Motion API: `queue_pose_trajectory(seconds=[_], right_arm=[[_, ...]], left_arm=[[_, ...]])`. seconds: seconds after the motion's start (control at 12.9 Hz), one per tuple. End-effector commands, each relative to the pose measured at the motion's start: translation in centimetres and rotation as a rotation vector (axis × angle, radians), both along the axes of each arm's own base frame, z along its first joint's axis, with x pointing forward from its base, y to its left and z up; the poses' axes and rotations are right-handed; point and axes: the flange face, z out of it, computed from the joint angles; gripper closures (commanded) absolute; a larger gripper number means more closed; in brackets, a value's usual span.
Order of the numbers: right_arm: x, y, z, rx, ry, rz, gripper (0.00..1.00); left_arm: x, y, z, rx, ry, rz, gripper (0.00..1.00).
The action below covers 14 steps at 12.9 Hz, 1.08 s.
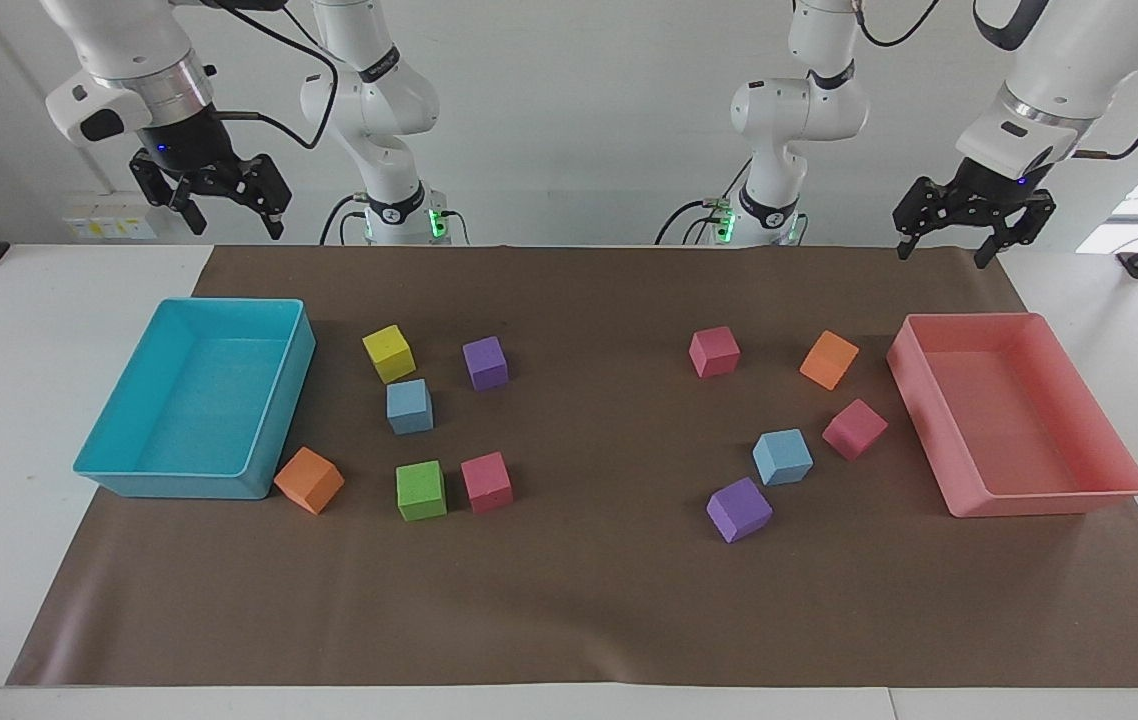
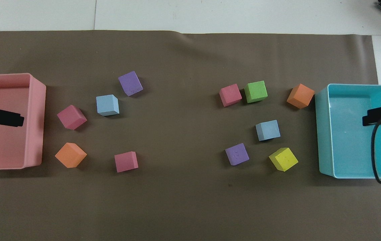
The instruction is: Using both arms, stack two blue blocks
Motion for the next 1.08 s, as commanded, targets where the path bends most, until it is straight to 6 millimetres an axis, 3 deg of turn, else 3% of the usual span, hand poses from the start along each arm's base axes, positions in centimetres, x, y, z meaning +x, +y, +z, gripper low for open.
queue_pose_trajectory(seconds=[0.0, 0.54, 1.0], right_arm=[[-0.6, 0.3, 0.1, -0.003, 0.005, 0.037, 0.00], [-0.7, 1.7, -0.1, -0.006, 0.014, 0.063, 0.00], [-0.8, 1.6, 0.0, -0.004, 0.012, 0.062, 0.00]], left_arm=[[-0.1, 0.3, 0.4, -0.005, 0.007, -0.005, 0.00], [-0.1, 0.3, 0.4, -0.005, 0.007, -0.005, 0.00], [-0.1, 0.3, 0.4, -0.005, 0.007, -0.005, 0.00]])
